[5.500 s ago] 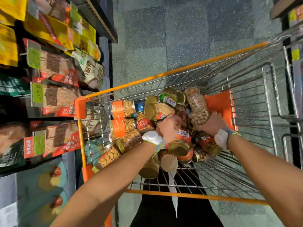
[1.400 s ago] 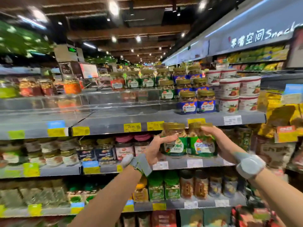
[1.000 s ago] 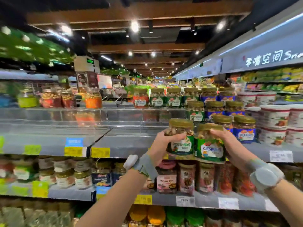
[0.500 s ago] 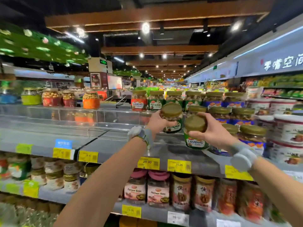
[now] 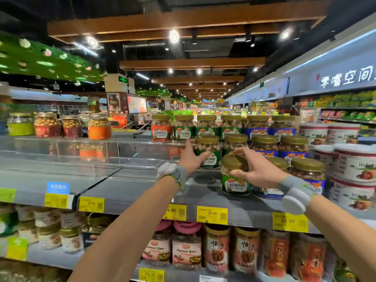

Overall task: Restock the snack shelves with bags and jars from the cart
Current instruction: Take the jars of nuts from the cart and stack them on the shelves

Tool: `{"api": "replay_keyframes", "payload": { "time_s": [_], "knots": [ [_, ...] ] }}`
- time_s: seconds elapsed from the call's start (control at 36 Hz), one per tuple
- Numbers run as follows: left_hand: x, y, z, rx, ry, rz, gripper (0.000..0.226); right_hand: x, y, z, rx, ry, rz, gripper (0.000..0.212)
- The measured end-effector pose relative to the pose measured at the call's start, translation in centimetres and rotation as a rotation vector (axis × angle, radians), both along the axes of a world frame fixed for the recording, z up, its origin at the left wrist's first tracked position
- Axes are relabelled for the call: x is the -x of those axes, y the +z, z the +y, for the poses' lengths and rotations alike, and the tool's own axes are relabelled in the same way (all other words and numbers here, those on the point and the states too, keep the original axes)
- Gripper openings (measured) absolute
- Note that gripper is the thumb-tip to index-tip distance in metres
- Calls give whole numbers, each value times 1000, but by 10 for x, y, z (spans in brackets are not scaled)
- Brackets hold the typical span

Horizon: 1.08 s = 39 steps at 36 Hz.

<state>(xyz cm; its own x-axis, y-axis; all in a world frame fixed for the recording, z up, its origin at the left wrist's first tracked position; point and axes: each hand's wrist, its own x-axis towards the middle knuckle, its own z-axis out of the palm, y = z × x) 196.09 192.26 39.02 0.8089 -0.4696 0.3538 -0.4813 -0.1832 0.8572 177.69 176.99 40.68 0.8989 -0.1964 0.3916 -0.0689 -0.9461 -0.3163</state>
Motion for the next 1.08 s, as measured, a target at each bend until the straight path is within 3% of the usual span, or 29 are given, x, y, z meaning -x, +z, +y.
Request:
{"api": "replay_keyframes", "payload": {
  "time_s": [0.14, 0.31, 0.61, 0.75, 0.83, 0.89, 1.08],
  "knots": [
    [-9, -10, 0, -102, 15, -47, 103, 0, 1, -1, 62, -5, 36, 72],
    [-11, -17, -6, -217, 78, -149, 98, 1, 1, 2, 75, -5, 39, 72],
    [0, -13, -8, -200, 119, -97, 101, -4, 1, 5, 115, -93, 118, 62],
    [24, -4, 2, -207, 145, -143, 72, -9, 5, 5, 329, -150, 129, 64],
    [39, -4, 9, -196, 1, -187, 33, -13, 11, 8, 449, -133, 108, 73],
    [50, -9, 12, -218, -70, -208, 23, -16, 14, 8, 461, -133, 134, 76],
    [79, -25, -3, -469, -205, -147, 74, -17, 20, 9, 457, -109, 204, 66]
  ]
}}
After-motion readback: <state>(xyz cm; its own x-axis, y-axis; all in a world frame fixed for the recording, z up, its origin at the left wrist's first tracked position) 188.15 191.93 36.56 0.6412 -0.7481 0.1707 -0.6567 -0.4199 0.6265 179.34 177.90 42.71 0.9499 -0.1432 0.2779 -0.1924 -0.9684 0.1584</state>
